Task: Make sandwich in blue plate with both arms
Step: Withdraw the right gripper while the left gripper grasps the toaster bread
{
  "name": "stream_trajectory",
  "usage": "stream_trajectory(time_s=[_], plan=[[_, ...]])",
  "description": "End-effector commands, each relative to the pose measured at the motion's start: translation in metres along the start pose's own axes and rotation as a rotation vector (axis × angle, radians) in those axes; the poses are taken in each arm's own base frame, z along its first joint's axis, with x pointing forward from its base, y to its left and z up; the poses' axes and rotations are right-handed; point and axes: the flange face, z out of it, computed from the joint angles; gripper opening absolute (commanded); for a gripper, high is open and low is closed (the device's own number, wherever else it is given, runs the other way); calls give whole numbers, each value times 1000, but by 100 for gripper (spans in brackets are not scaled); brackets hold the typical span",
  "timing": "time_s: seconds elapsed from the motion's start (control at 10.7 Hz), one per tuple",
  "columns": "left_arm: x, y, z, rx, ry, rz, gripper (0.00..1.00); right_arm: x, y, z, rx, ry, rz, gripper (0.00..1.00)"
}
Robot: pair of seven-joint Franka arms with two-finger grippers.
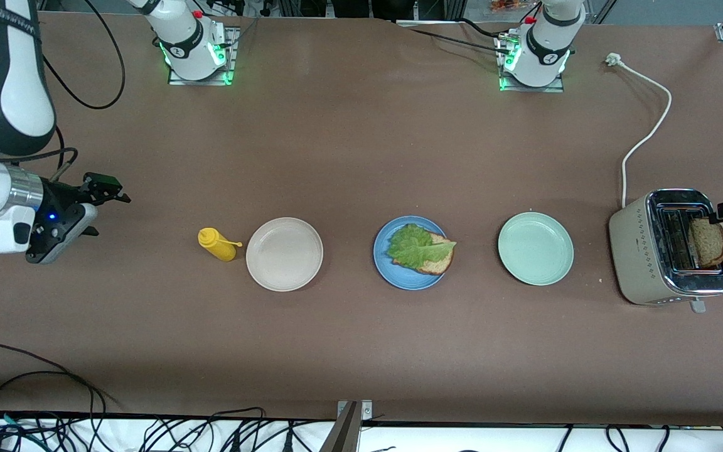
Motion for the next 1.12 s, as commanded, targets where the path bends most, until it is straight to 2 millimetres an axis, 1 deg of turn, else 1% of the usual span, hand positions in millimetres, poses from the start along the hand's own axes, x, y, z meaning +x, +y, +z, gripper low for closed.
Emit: stream_trajectory(time_s=[0.0, 0.09, 0.19, 0.28, 0.37, 0.47, 0.56, 0.75, 0.84, 0.93, 1.03], plan=[[6, -50, 56, -34, -30, 43, 100, 0, -40, -3, -125, -10, 160, 100], [8, -52, 70, -46, -44, 46, 100, 6, -48, -2, -140, -17, 201, 100], [8, -52, 71, -43, -47, 47, 85, 8, -53, -4, -148, -18, 233, 100], [8, -51, 72, -39, -54, 52, 50, 8, -54, -5, -145, -19, 236, 100], [9, -49, 72, -41, -57, 56, 25, 6, -52, -8, -141, -26, 237, 100], [9, -49, 72, -40, -57, 57, 8, 3, -50, -10, -140, -25, 252, 100], [9, -49, 70, -39, -56, 56, 0, 4, -51, -13, -146, -19, 285, 100], [9, -49, 70, -37, -57, 57, 0, 5, -54, -15, -170, -24, 358, 100], [9, -49, 68, -35, -53, 57, 0, 9, -58, -14, -171, -25, 353, 100], [9, -47, 65, -32, -51, 57, 0, 15, -66, -12, -183, -30, 362, 100], [10, -43, 61, -30, -48, 63, 0, 14, -66, -12, -198, -36, 371, 100]])
